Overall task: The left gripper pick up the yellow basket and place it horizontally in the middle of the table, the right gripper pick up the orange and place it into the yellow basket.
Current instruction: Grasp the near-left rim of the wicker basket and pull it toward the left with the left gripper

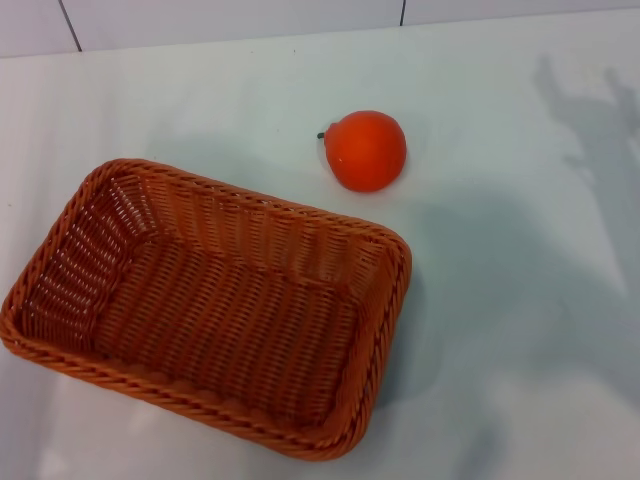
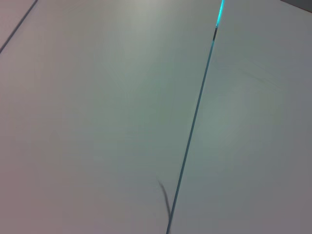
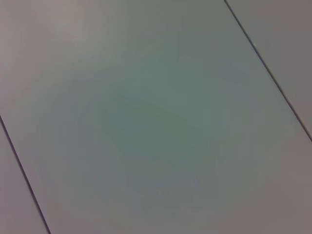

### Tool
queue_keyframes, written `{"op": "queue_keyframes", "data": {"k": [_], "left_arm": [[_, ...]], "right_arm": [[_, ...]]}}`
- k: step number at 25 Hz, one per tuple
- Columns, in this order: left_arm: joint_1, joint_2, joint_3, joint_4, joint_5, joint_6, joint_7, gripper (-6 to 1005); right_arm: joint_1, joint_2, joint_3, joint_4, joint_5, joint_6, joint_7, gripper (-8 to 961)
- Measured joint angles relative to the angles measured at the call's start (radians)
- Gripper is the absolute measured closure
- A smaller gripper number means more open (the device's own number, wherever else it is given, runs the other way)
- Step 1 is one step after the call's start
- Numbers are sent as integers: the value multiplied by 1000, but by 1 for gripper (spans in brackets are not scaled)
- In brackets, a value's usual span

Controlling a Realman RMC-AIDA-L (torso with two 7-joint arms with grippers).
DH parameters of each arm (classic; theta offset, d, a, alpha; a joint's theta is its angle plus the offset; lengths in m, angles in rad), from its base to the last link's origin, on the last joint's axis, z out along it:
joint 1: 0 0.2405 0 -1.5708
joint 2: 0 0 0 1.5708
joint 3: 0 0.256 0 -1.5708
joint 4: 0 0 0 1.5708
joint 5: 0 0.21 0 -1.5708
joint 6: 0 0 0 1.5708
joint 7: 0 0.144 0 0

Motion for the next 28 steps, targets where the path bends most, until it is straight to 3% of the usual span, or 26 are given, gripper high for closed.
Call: {"op": "queue_keyframes", "data": {"k": [17,20,22,25,28], "left_arm": [[-11,8,32,41,1,-1,-47,354],[-11,13,106,162,3,-37,-232,364],[-6,24,200,291,6,-98,-425,384],[4,60,317,462,59,-188,-680,384],[1,91,344,616,198,-247,-903,385]], "right_arm": [[6,0,0,0,-1,14,1,12],[6,0,0,0,-1,14,2,12],[6,0,0,0,-2,14,4,12],[6,0,0,-5,-2,26,21,12],[6,-1,0,-8,-2,38,29,13]]}}
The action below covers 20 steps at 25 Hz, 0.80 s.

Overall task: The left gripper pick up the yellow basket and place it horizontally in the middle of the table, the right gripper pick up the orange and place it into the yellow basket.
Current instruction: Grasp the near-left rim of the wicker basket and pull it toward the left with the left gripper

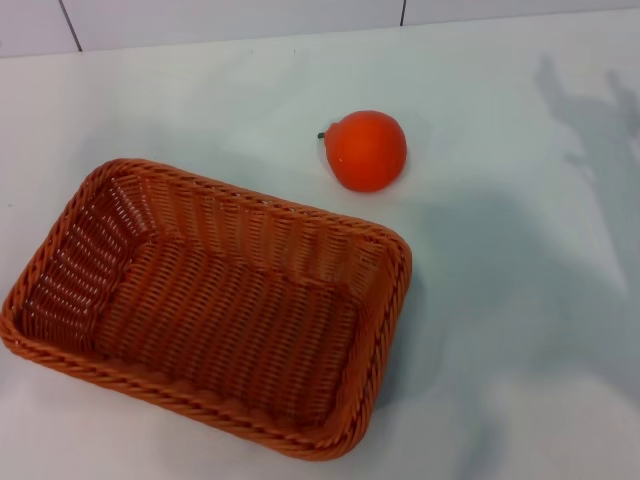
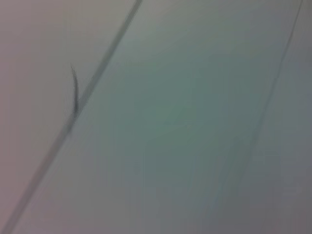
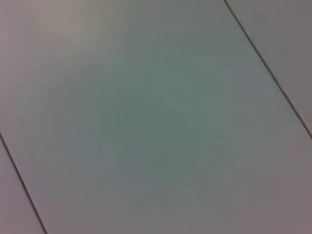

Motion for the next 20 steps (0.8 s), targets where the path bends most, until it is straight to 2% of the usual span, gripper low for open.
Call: {"op": "queue_keyframes", "data": {"k": [1,2,5,10,12,13,17,20], "left_arm": [[-4,7,0,123,117,-8,-125,346],[-4,7,0,123,117,-8,-125,307],[-21,15,7,285,301,3,-299,190],[-101,49,27,438,638,63,-538,200],[-126,55,37,478,743,84,-604,204],[-145,53,48,528,836,97,-658,205],[-158,37,56,620,923,106,-722,213],[-160,36,57,645,936,111,-751,219]], "right_arm": [[1,-1,0,-1,0,5,2,13],[2,-1,0,-1,0,7,2,13],[6,-1,0,-2,0,16,2,13],[16,-2,1,-3,1,30,2,13],[19,-2,1,-3,1,32,2,13],[21,-2,1,-3,1,35,2,13],[24,-2,2,-3,2,40,2,13],[24,-2,2,-3,2,41,2,12]]}}
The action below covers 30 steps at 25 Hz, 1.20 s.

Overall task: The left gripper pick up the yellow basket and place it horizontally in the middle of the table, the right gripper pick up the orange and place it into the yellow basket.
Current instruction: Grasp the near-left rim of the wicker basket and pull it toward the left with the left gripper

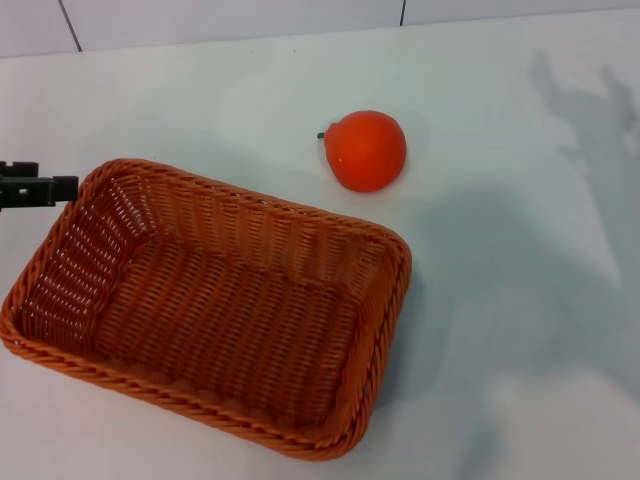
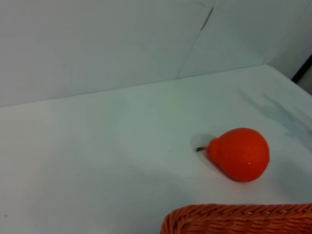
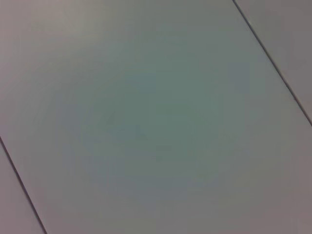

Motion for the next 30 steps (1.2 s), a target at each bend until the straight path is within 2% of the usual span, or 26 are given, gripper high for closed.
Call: {"op": "queue_keyframes", "data": {"k": [4,6,9,10,18,28,30], "left_arm": [[0,-6,4,39,24,12,-25,238],[2,-28,4,90,49,19,-38,249],[2,-42,4,115,58,22,-45,143],[2,-45,5,120,62,23,-53,139],[-31,-63,6,125,167,28,-139,122],[-52,-90,35,116,276,13,-159,121],[-55,-107,54,116,306,-17,-160,121]], "right_arm": [[-2,0,0,0,0,1,0,12],[-4,1,0,0,0,5,0,12],[-5,1,0,0,0,12,0,12],[-5,2,0,0,0,13,0,12],[-4,2,0,1,0,26,0,11],[-2,2,0,1,0,38,0,11],[-3,2,0,1,0,39,0,11]]}}
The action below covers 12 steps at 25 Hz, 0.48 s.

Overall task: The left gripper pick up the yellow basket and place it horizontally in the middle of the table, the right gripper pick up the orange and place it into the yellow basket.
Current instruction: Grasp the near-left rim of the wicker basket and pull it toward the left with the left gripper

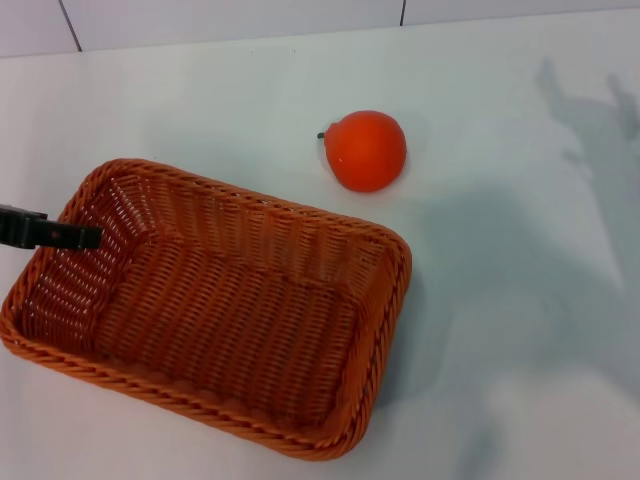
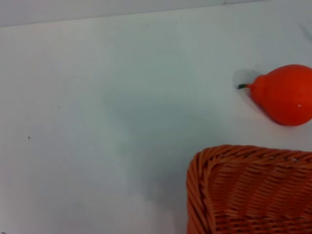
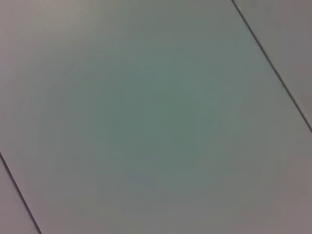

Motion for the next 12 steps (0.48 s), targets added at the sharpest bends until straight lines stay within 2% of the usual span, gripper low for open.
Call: {"op": "queue_keyframes", "data": {"k": [4,12], "left_arm": [[-7,-9,28,-11,35,-27,-8,122],[-10,-10,104,-35,102,-77,-58,139]], "right_arm": [[-3,0,0,0,0,0,0,11],[-9,0,4,-1,0,0,0,12]]}}
